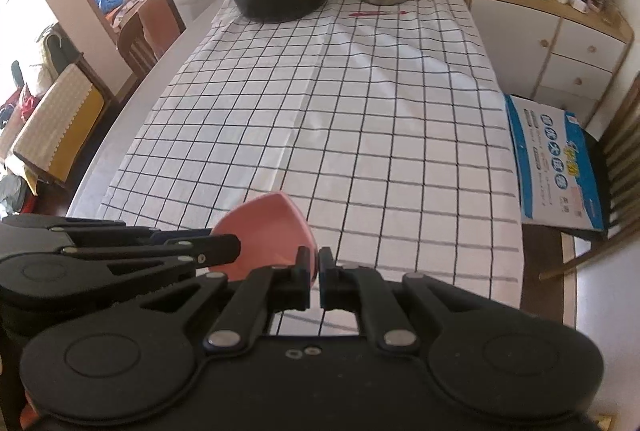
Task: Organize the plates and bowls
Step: 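Lift the heart-shaped dish with both grippers and carry it over the pink bowl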
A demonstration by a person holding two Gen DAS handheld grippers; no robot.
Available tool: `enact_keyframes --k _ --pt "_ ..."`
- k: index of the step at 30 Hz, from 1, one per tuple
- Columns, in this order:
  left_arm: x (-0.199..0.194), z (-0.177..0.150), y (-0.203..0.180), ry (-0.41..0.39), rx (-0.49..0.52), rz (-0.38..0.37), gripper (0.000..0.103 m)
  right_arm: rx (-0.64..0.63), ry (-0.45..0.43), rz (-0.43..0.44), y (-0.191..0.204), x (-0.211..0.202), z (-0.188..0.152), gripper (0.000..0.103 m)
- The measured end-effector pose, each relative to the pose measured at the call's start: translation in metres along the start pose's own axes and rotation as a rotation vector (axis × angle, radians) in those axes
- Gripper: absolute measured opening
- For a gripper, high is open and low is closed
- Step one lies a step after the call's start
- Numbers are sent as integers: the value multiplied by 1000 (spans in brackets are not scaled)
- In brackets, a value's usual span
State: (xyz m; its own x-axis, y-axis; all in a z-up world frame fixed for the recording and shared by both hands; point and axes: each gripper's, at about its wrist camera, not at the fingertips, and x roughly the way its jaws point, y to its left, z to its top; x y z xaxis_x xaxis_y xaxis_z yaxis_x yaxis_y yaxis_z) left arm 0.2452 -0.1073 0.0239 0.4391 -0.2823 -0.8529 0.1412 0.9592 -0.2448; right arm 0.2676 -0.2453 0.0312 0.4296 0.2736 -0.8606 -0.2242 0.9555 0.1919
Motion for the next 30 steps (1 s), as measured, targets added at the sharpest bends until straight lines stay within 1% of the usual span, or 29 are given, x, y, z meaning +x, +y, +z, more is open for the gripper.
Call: enact_keyframes --k 8,18,26,30 --pt "-2 -38 -20 48 61 -34 10 60 16 -22 -9 -16 -44 3" --pt "17 -81 -43 138 131 -39 10 124 50 -31 -27 -20 -95 3" --pt "35 -97 -59 188 192 -12 10 175 80 -25 -43 -10 -123 3" --pt "45 -100 -60 207 204 7 10 189 92 -9 -47 -2 -130 3"
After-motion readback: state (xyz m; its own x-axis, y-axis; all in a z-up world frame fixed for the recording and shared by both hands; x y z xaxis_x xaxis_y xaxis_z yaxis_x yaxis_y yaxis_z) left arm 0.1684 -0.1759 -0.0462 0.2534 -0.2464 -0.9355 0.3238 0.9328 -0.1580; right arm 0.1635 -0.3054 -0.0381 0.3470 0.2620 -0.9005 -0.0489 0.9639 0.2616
